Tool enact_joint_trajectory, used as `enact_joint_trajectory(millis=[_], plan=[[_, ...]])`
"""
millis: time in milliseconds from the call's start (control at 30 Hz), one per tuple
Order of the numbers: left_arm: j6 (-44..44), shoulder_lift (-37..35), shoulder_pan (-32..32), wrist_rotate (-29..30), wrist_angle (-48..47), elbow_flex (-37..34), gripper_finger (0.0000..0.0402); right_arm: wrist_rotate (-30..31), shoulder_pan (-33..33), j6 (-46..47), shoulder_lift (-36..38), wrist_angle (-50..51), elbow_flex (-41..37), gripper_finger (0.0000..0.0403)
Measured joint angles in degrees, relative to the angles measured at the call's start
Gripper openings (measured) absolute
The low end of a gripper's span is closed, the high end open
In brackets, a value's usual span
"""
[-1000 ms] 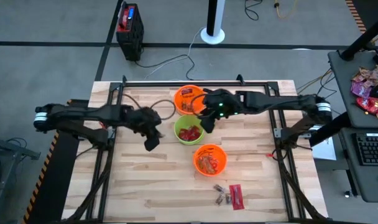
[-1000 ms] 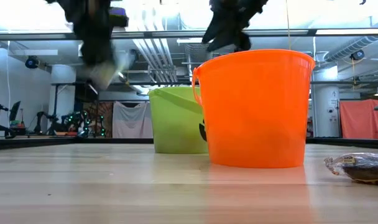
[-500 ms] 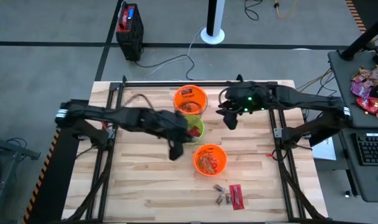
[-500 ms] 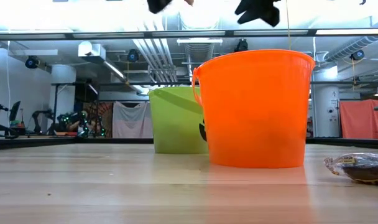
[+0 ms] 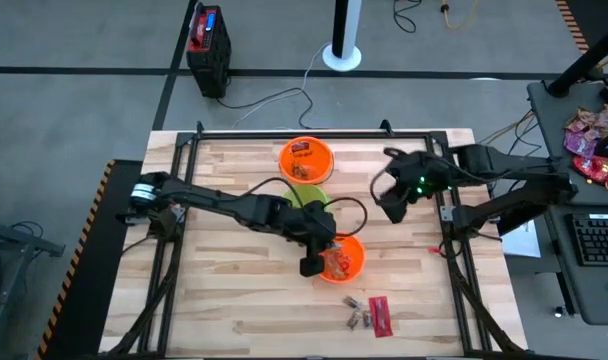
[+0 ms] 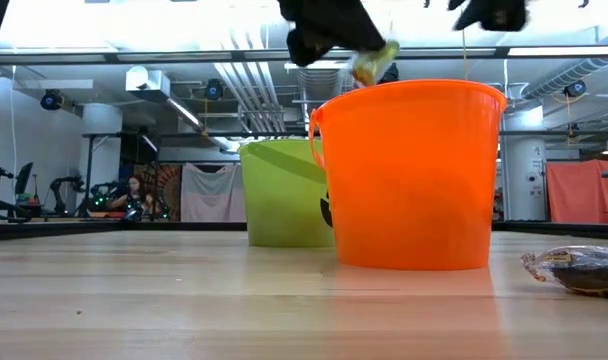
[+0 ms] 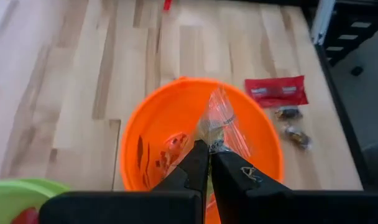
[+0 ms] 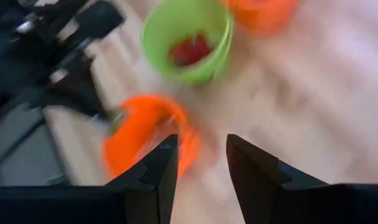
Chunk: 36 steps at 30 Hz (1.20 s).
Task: Sort candy by brand, put in halloween buckets
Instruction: Put the green gummy into the bottom orange bucket, then put the red candy into the green bucket
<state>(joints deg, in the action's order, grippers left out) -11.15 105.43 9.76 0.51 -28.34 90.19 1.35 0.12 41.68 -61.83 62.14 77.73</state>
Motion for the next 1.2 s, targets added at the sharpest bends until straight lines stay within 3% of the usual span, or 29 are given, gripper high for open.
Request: enact_joint_trajectory(millis=[100,233,500,633,900,1200], plan=[[-0.82,1.24,-0.02,0.0,-0.1,0.0,0.0005,-4.47,3.48,10.56,0.61,3.82,0.0,0.0136],[-1.06,1.55,0.0,-1.49,0.02,0.0,0.0029,-7.41,12.73,24.23,0.43,6.55,0.0,0.0151],[-1.62,2.78,0.0,-1.5,0.5,0.0,0.0082,-7.38,35.99,51.58,-5.7,5.84,-0.85,0.0188],[-1.69,2.96,0.0,-1.49,0.43,0.0,0.0112,-7.4,43.53,61.18,-11.16,2.52,-2.96,0.0206],[-1.1,1.82,0.0,-1.33,-4.24,2.27,0.0167,-2.59,46.11,65.07,-23.17,-6.27,-6.56,0.0238],[-2.23,-3.43,6.74,-0.9,-38.06,25.95,0.0173,0.3,44.7,63.03,-34.68,-16.9,-10.8,0.024]])
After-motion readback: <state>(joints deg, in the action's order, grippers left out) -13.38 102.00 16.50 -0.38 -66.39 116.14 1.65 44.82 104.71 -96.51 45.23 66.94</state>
